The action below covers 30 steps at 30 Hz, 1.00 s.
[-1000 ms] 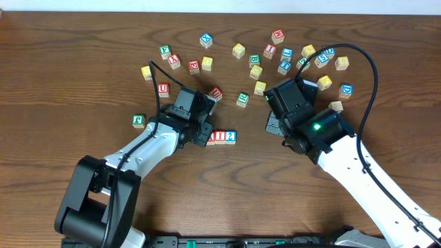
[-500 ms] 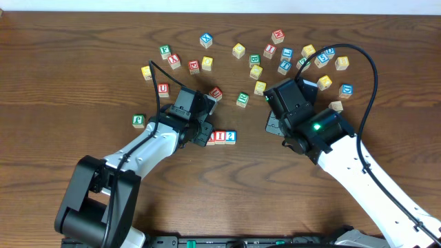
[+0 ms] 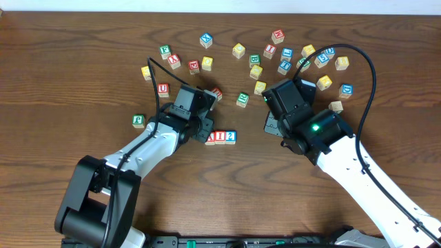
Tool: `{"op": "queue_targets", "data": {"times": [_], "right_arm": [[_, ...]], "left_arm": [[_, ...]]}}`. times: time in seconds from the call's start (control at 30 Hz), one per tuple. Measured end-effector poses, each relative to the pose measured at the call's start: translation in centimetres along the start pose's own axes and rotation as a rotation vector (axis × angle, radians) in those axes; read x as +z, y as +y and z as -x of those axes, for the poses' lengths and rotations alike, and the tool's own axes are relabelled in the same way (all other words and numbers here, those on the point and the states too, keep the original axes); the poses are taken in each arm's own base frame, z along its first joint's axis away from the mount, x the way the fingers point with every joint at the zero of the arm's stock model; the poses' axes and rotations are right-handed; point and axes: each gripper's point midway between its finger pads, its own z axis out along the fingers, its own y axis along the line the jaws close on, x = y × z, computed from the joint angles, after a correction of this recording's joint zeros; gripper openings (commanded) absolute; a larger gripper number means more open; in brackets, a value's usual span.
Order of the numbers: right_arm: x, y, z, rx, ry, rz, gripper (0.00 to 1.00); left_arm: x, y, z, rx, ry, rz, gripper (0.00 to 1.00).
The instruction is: Spell out AI2
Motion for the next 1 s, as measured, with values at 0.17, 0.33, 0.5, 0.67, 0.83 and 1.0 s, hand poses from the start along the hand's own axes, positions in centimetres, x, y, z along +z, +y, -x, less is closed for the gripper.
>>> {"op": "queue_targets", "data": {"times": [0.17, 0.33, 0.5, 0.67, 0.83, 1.0], "right_arm": [[0.0, 0.1, 0.0, 0.002, -0.002, 0.002, 0.01], [0.0, 0.1, 0.1, 0.007, -0.005, 0.006, 0.01], [0.0, 0.1, 0.1, 0.007, -0.005, 0.005, 0.01], [0.0, 0.1, 0.1, 0.007, -0.005, 0.006, 0.01], [0.0, 0.1, 0.1, 0.007, -0.005, 0.005, 0.01], [0.0, 0.1, 0.1, 0.007, -0.006, 0.006, 0.01]], "left_arm": [[0.0, 0.0, 0.8, 0.003, -0.033, 0.001, 0.08], [0.0, -0.1, 1.0, 0.005, -0.042, 0.000, 0.07], [0.1, -1.1, 1.1, 0.027, -0.045, -0.013, 0.08], [0.1, -2.9, 1.4, 0.068, -0.048, -0.037, 0.07], [0.0, -3.5, 1.7, 0.082, -0.058, -0.044, 0.07], [0.1, -3.5, 1.7, 0.082, -0.057, -0.044, 0.07]]}}
